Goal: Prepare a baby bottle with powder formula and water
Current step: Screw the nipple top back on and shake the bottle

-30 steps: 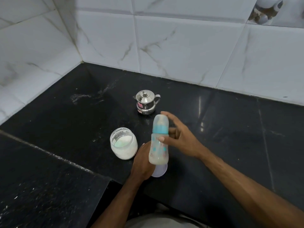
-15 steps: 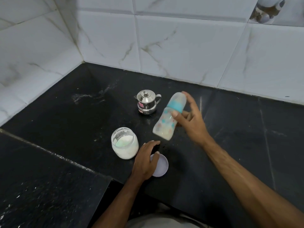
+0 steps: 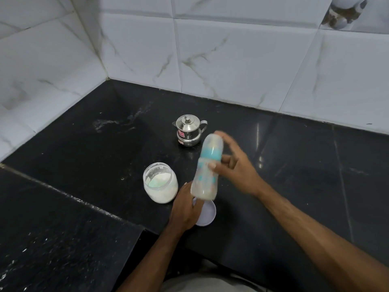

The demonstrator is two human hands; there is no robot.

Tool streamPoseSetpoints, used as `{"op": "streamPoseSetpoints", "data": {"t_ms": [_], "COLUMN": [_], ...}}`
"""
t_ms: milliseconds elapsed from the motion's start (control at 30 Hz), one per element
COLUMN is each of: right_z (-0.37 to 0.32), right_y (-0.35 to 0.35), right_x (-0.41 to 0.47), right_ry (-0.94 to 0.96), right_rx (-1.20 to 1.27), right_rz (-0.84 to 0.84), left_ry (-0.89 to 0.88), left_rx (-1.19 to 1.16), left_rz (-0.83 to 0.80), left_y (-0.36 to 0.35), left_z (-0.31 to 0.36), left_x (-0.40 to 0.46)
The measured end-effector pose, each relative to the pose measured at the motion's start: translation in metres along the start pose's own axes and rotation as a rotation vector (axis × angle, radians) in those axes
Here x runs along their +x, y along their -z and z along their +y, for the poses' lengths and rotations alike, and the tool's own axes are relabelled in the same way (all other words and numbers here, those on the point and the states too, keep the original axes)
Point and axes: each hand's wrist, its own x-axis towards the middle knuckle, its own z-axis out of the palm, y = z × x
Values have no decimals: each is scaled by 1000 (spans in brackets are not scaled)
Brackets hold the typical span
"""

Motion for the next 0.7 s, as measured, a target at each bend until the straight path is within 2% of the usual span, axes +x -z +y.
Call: {"op": "streamPoseSetpoints", "data": {"t_ms": [67, 100, 233, 300, 400, 467, 533, 600, 633, 700], "right_z": [4, 2, -12, -6, 5, 1, -7, -11, -9, 1], "right_y": [-2, -1, 11, 7, -2, 0, 9, 12, 10, 3], "right_x": [-5, -3, 11, 8, -4, -1, 9, 11, 9, 0], "right_ry": [-37, -13, 69, 55, -27, -4, 35, 48, 37, -20], "right_rx": [-49, -27, 92, 63, -70, -30, 67, 111, 108, 43], "right_rz": [-100, -61, 262, 201, -80, -24, 169, 272, 245, 55], "left_ry": [25, 26, -45, -24, 10, -29, -44, -31, -22, 55], "left_rx": [-56, -24, 115, 90, -16, 27, 97, 112, 107, 70], "left_rz": [-28, -13, 12, 21, 12, 27, 27, 9, 7, 8], "left_y": [1, 1, -1, 0, 2, 2, 1, 2, 3, 4], "left_z": [0, -1, 2, 0, 4, 5, 1, 4, 6, 12], "left_x": [2, 1, -3, -3, -1, -3, -4, -3, -4, -4]}}
